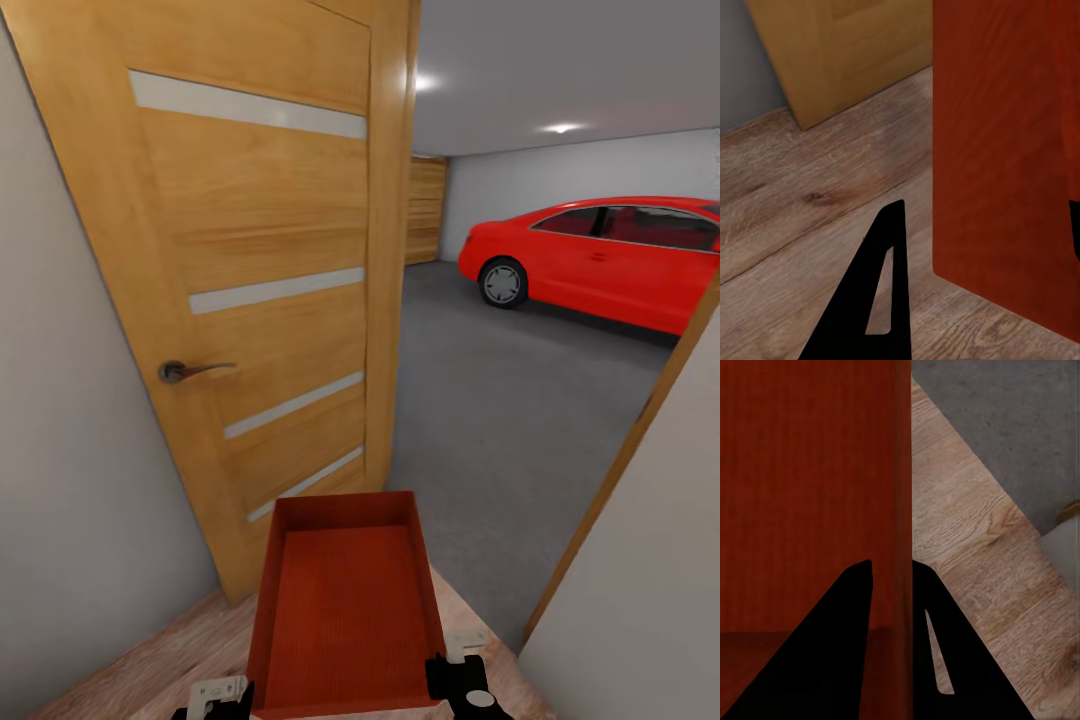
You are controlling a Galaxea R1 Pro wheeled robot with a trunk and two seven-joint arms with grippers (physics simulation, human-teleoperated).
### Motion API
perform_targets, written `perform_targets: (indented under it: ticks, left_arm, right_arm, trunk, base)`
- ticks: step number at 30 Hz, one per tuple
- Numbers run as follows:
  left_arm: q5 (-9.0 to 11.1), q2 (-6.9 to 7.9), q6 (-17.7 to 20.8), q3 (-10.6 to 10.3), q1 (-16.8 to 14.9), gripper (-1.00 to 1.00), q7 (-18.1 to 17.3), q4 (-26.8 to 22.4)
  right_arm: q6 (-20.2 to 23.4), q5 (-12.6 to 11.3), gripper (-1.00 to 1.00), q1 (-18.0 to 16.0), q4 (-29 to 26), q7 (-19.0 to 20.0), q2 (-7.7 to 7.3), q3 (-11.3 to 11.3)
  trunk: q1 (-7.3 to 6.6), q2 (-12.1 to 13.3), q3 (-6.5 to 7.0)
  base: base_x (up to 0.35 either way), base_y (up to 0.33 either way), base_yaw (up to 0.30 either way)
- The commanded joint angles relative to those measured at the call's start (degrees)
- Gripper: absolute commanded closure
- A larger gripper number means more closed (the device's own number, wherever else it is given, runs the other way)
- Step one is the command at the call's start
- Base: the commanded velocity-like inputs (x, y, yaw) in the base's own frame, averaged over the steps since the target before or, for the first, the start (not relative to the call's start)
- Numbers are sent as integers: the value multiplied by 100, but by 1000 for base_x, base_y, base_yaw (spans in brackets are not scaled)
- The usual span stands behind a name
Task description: Move the two storage containers from the living room to the garage. In the garage, place one container on the floor and stack the other container on top of it (either order is fine).
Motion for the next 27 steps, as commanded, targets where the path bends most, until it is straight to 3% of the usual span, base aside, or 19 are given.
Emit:
perform_targets:
  ticks: [1, 9, 27]
  left_arm:
    - [1, 79, -2, 103, 3, 100, 4, 8]
    - [1, 76, -2, 103, 3, 100, 4, 8]
    - [1, 80, -2, 103, 3, 100, 4, 8]
  right_arm:
    - [-22, 12, 100, -13, -17, -56, -3, -274]
    - [-22, 11, 100, -13, -17, -56, -5, -274]
    - [-22, 11, 100, -13, -17, -56, -2, -274]
  trunk:
    - [0, -4, -6]
    - [0, -4, -6]
    - [0, -4, -6]
  base:
    - [0, 0, -186]
    - [0, 0, -187]
    - [0, 0, -5]
